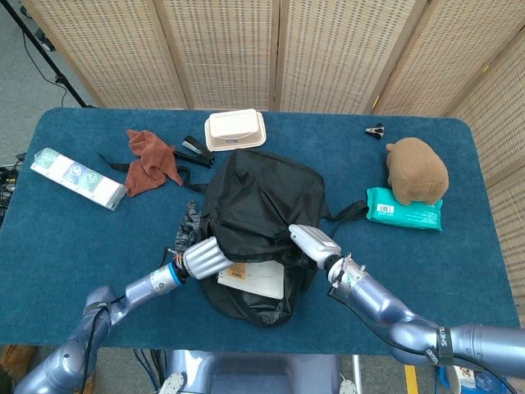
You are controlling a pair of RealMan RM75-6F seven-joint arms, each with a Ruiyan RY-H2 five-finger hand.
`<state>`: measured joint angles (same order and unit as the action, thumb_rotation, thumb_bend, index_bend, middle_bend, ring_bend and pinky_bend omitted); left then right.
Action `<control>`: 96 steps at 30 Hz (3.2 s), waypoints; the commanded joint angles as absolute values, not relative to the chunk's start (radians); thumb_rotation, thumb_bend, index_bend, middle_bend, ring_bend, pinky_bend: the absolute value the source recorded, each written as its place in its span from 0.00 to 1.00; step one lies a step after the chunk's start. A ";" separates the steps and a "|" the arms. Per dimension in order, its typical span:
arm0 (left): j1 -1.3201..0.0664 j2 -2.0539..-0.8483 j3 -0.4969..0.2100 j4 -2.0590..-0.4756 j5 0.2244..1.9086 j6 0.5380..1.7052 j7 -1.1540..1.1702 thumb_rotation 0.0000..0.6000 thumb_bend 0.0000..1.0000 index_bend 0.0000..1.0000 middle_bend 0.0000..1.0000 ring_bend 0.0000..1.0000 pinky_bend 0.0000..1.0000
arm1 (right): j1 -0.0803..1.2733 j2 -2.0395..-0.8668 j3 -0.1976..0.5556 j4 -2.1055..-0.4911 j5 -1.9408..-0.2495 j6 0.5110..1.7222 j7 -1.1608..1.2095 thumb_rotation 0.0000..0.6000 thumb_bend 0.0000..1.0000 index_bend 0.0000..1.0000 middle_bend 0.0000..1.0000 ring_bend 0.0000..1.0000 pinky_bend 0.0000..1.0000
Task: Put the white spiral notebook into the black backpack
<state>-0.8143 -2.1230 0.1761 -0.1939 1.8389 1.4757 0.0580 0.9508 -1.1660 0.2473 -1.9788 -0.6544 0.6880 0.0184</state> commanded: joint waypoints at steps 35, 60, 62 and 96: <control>-0.747 -1.873 0.180 -0.599 1.833 1.603 -0.073 1.00 0.14 0.11 0.00 0.12 0.53 | 0.972 -1.183 0.224 -1.918 -0.623 0.756 0.019 1.00 0.67 0.63 0.60 0.54 0.64; -0.529 -1.552 0.055 -0.678 1.679 1.837 -0.461 1.00 0.13 0.12 0.00 0.15 0.53 | 0.948 -1.282 0.138 -1.962 -0.715 0.783 -0.060 1.00 0.67 0.62 0.60 0.54 0.63; -0.519 -1.546 0.042 -0.662 1.663 1.829 -0.481 1.00 0.13 0.12 0.00 0.15 0.53 | 0.946 -1.300 0.130 -1.964 -0.728 0.776 -0.062 1.00 0.67 0.58 0.57 0.50 0.52; -0.387 -1.450 -0.027 -0.763 1.552 1.699 -0.565 1.00 0.09 0.00 0.00 0.00 0.21 | 0.748 -1.212 0.070 -1.887 -1.248 1.004 -0.040 1.00 0.00 0.02 0.00 0.00 0.00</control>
<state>-0.4224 -1.5150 -0.0422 -0.6556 1.5662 1.7429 -0.5983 0.8369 -1.2815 0.1058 -1.9262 -1.1058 0.8829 -0.0491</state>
